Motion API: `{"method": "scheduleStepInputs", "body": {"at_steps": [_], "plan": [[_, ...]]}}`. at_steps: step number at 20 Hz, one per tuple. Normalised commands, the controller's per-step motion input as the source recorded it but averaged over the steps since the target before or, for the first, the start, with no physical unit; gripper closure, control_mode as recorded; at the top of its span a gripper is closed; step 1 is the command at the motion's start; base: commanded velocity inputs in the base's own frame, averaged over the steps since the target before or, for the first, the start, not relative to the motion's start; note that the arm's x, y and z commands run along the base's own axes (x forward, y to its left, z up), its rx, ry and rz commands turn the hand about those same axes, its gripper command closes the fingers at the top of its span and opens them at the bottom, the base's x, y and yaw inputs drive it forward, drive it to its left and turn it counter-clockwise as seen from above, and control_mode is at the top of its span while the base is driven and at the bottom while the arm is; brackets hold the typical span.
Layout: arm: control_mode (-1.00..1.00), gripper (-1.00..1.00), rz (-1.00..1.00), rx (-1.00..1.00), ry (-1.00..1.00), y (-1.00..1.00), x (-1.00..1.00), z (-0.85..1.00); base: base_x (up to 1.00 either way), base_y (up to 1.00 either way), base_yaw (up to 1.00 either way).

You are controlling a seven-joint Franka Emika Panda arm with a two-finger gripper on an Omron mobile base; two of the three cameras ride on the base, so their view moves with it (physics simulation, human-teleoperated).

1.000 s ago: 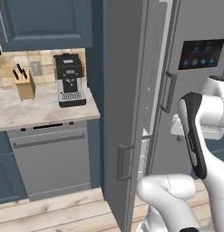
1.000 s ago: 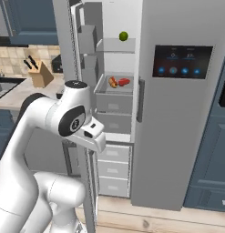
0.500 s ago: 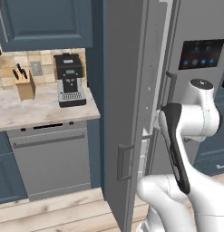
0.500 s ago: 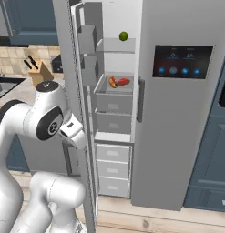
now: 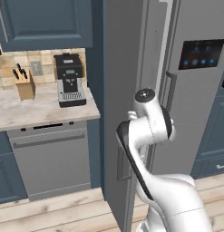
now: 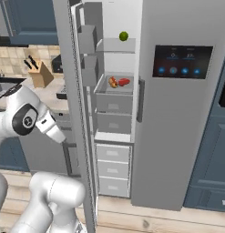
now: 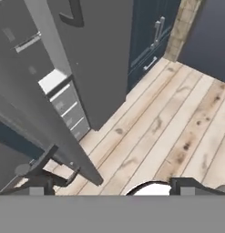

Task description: Store the hot dog in the freezer for long-term storage. Close the freezer door after placing the cooked food.

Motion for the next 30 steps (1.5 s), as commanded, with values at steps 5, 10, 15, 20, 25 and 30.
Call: {"method": "scheduleStepInputs", "body": {"at_steps": [5,10,15,20,25,30], "plan": [[-1.0,-1.0,-0.32,-0.33,-0.03,0.89,0.75,0.08,0.0,0.0,0.0],[-1.0,-1.0,-0.31,-0.18,0.03,0.8,0.74,0.33,0.0,0.0,0.0],[-1.0,-1.0,-0.22,-0.03,0.09,0.17,0.52,0.17,0.0,0.0,0.0],[-1.0,-1.0,-0.1,-0.05,0.19,-0.02,0.59,0.0,0.0,0.0,0.0],[-1.0,-1.0,0.0,-0.13,0.15,-0.06,0.58,0.0,0.0,0.0,0.0],[-1.0,-1.0,0.01,-0.19,0.01,-0.18,0.53,0.0,0.0,0.0,0.0]]}}
